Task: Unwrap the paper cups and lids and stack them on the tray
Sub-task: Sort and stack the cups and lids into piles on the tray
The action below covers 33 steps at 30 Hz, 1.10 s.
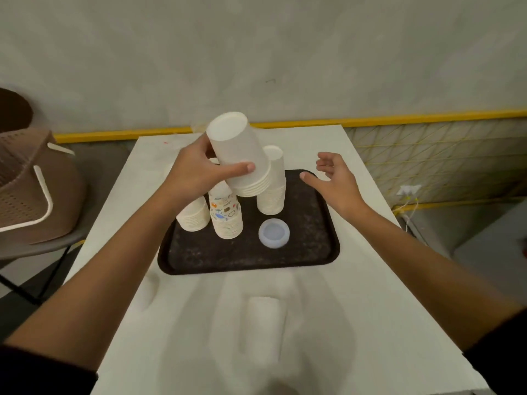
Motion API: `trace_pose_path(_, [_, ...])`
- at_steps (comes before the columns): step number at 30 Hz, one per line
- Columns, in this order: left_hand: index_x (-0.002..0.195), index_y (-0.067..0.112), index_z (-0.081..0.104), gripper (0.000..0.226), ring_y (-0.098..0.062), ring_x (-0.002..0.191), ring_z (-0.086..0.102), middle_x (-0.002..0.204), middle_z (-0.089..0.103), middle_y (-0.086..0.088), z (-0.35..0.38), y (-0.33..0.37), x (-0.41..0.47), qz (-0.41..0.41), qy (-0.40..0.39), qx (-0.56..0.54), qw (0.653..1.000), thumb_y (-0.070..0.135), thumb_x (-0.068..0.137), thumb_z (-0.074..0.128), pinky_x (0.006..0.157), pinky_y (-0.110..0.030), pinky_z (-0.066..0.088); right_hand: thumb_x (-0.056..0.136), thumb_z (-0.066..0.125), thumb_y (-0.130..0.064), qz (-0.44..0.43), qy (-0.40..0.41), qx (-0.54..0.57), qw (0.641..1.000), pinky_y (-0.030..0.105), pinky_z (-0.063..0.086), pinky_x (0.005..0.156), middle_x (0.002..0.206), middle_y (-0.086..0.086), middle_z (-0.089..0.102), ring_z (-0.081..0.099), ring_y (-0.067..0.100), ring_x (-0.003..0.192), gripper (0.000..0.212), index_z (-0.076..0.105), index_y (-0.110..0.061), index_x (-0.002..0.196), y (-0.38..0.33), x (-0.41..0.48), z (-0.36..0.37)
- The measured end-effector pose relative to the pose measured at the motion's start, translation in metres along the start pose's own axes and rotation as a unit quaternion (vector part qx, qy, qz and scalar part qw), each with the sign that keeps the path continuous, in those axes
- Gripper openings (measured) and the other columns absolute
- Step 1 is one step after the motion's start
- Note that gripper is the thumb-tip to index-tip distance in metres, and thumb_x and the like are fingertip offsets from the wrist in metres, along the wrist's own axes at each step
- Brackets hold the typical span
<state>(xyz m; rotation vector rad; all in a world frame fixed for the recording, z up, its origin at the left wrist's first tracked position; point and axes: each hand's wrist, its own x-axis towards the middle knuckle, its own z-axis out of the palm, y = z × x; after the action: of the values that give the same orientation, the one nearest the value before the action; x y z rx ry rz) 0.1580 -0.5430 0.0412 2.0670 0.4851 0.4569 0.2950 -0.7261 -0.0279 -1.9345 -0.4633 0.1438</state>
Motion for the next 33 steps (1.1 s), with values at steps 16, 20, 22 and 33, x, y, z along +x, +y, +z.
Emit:
trace_pose_path(16, [0.138, 0.016, 0.034, 0.079, -0.021, 0.125, 0.044, 0.140, 0.045, -0.003, 0.067, -0.021, 0.098, -0.013, 0.000, 0.012, 1.000, 0.031, 0.074, 0.076, 0.094, -0.028, 0.040, 0.083, 0.068, -0.020, 0.021, 0.029, -0.002, 0.999, 0.016, 0.036, 0.091, 0.128, 0.005, 0.050, 0.049, 0.014, 0.116, 0.057, 0.040, -0.012, 0.132, 0.007, 0.031, 0.002])
trace_pose_path(20, [0.139, 0.014, 0.031, 0.080, -0.024, 0.127, 0.043, 0.141, 0.042, -0.005, 0.080, -0.036, 0.102, -0.032, -0.037, 0.044, 0.998, 0.033, 0.074, 0.075, 0.099, -0.035, 0.041, 0.084, 0.067, -0.021, 0.042, 0.024, -0.011, 0.999, 0.020, 0.037, 0.094, 0.130, 0.005, 0.050, 0.049, 0.015, 0.118, 0.056, 0.040, -0.014, 0.132, 0.015, 0.033, 0.006])
trace_pose_path(22, [0.139, 0.014, 0.030, 0.079, -0.025, 0.128, 0.042, 0.142, 0.041, -0.006, 0.088, -0.042, 0.103, -0.038, -0.053, 0.053, 0.996, 0.033, 0.076, 0.074, 0.101, -0.038, 0.040, 0.084, 0.067, -0.021, 0.049, 0.020, -0.018, 0.998, 0.021, 0.037, 0.094, 0.130, 0.004, 0.050, 0.049, 0.015, 0.118, 0.055, 0.040, -0.014, 0.132, 0.019, 0.031, 0.009])
trace_pose_path(33, [0.142, 0.014, 0.023, 0.089, -0.025, 0.130, 0.039, 0.145, 0.032, -0.008, 0.106, -0.064, 0.093, -0.042, -0.056, 0.050, 0.996, 0.030, 0.073, 0.076, 0.106, -0.040, 0.038, 0.084, 0.067, -0.021, 0.061, 0.001, -0.033, 0.998, 0.017, 0.036, 0.089, 0.127, 0.005, 0.052, 0.049, 0.011, 0.109, 0.054, 0.042, -0.011, 0.130, 0.045, 0.007, -0.003])
